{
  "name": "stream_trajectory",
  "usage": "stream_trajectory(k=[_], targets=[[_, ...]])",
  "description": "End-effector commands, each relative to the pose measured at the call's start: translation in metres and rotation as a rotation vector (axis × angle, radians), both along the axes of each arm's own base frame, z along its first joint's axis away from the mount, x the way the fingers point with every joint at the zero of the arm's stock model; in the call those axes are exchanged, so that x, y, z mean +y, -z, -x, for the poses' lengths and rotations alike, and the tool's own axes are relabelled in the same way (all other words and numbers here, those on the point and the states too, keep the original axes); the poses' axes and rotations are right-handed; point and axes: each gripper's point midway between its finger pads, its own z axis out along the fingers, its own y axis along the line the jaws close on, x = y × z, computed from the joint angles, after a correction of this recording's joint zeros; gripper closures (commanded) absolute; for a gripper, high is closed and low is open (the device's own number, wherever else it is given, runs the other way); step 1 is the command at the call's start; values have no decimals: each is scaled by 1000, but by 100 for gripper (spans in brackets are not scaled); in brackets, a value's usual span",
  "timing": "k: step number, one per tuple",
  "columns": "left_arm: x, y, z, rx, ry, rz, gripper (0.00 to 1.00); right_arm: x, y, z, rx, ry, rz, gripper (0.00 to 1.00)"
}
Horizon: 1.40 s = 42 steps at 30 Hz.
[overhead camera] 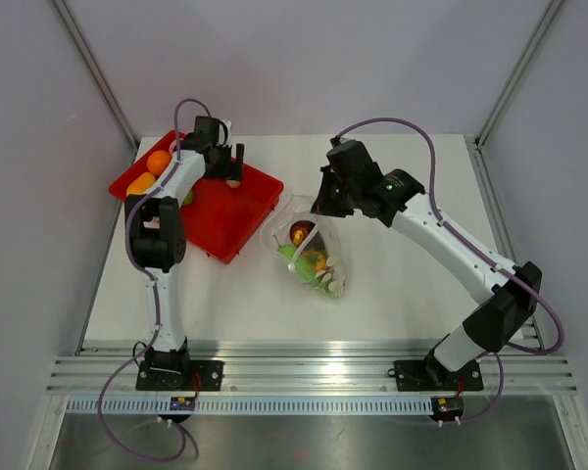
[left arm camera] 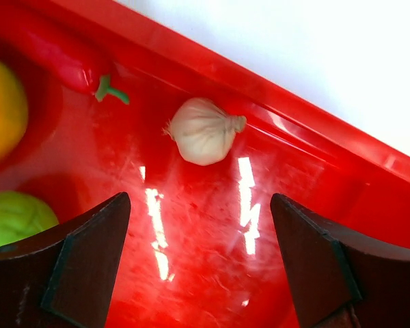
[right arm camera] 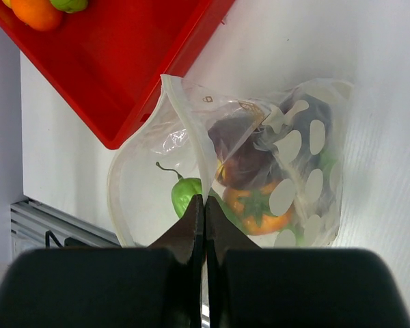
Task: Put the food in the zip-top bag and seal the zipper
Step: Pick up the fake vegetable from the bin.
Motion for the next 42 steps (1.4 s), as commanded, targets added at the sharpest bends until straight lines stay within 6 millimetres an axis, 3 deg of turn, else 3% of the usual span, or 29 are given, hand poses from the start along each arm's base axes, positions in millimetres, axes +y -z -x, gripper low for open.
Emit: stream_trajectory(k=[1,12,18,26,30,31,34,37,42], targets=[[6,-13,-24,-91,61,-68,12,9,-16,-5,-47,-28,-17,99],[-8,11,-46,-104,143,-46,15,15,-8,-11,-30,-46,7,99],[-3,16,-53,-95,138,-81,19,18,-4,-15,-26,-49,12,99],[-4,27,-47,-53,155,-79,34,18,-4,-15,-25,-46,11,99],[-6,32,-43,-31,171,-73,32,18,-2,-14,-20,-44,14,99],[-6,35,-44,-27,173,-75,26,18,-3,-15,-20,-44,12,99],[-5,40,-41,-5,183,-79,21,17,-1,-15,-20,-43,16,99],[-6,45,-41,4,194,-81,21,18,0,-15,-19,-44,20,99],[-5,47,-42,3,195,-88,32,19,3,-18,-12,-46,30,99]])
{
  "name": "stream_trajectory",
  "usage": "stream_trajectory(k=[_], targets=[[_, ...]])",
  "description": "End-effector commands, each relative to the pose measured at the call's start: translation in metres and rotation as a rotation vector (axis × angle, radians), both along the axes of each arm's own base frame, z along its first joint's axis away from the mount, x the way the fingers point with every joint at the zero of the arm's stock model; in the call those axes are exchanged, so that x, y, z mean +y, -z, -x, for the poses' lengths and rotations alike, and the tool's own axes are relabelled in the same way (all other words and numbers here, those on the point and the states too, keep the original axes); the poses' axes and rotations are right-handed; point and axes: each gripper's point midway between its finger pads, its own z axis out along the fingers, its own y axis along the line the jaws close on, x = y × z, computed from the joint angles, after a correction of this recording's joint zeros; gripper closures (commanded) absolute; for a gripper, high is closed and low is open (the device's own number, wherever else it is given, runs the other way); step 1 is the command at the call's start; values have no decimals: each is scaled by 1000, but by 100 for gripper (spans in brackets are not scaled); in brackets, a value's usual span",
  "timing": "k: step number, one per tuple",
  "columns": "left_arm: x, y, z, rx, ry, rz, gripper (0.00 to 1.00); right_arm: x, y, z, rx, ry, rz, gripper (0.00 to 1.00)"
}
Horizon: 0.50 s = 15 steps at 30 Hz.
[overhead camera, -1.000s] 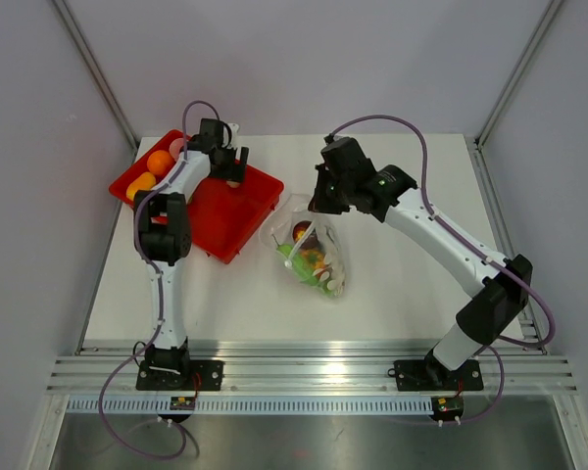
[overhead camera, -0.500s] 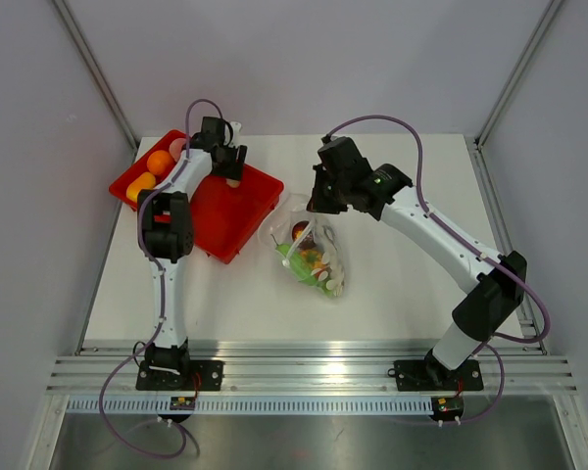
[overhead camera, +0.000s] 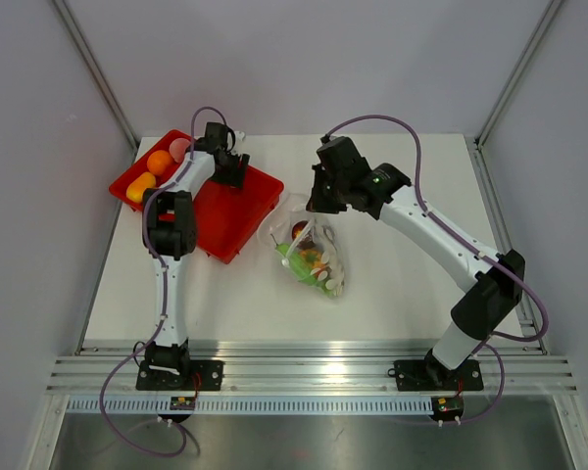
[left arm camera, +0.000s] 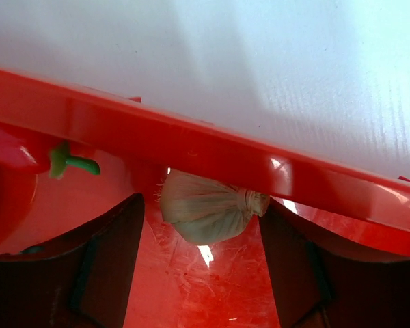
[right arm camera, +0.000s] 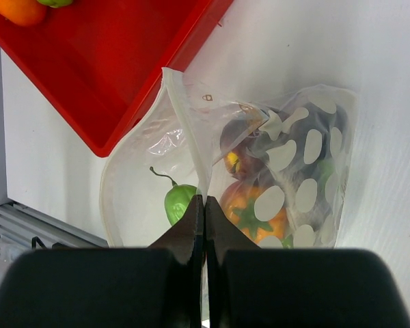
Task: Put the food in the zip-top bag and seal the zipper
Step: Pick up the fake vegetable from the bin.
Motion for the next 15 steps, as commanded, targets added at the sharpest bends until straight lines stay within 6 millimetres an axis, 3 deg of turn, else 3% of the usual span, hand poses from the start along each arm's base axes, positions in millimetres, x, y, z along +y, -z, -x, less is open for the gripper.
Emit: stream_trajectory(k=[1,6,8,15], targets=[[-4,-18,-14,-60,28,10,33,8,-11,-4,-26,-24,-10,99],[-5,-28,-15,-76,11,28,55,9,-9,-3,-21,-25,-12,99],[-8,-45,-15,-105,-3,56,66,8,-9,-3,-21,-22,-14,100],[-7,-82,1,-162,-32,81,73,4,-11,2,-24,-13,-23,99]])
